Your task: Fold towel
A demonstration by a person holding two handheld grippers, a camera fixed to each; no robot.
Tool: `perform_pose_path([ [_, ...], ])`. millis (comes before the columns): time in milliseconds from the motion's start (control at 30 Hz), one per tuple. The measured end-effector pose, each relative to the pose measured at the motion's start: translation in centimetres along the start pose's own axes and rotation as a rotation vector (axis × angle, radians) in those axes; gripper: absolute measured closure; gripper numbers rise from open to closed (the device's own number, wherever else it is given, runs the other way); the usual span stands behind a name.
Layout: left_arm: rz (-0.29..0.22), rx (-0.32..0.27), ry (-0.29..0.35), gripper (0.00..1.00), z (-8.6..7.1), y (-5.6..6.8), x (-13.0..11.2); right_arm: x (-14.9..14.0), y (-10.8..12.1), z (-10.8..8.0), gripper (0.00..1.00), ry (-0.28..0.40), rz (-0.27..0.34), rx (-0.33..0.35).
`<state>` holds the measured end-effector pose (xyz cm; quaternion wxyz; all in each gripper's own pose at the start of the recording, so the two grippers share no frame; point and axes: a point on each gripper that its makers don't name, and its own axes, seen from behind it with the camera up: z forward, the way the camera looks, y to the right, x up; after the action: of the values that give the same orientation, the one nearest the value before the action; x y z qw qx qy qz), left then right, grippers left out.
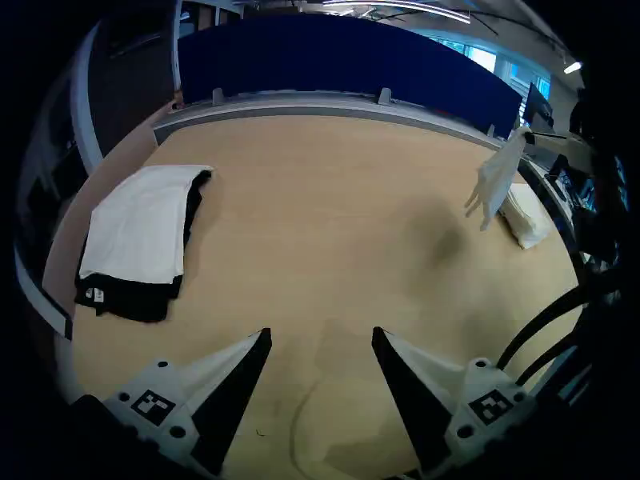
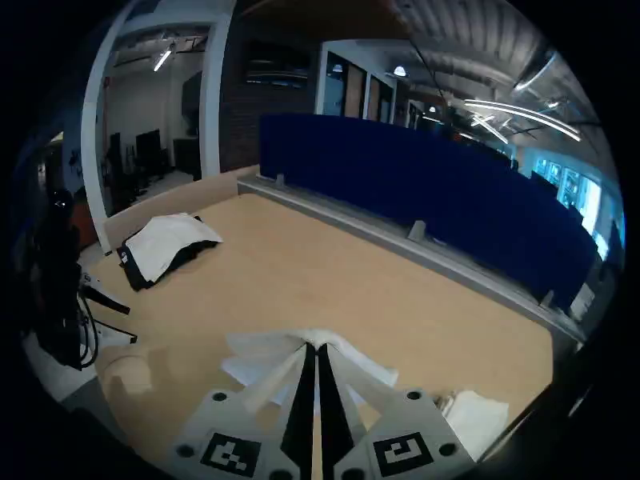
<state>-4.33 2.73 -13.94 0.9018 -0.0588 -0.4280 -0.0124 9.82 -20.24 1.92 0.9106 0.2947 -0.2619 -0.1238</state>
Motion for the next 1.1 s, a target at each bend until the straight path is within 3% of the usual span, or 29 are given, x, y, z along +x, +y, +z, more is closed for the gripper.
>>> perform_pose_path([
  [1100,0.020,0.006,-0.014,0.07,0.8,0.7,0.3,1.7,18.9,-2.7,0.98,0.002,0.018,-0.200],
])
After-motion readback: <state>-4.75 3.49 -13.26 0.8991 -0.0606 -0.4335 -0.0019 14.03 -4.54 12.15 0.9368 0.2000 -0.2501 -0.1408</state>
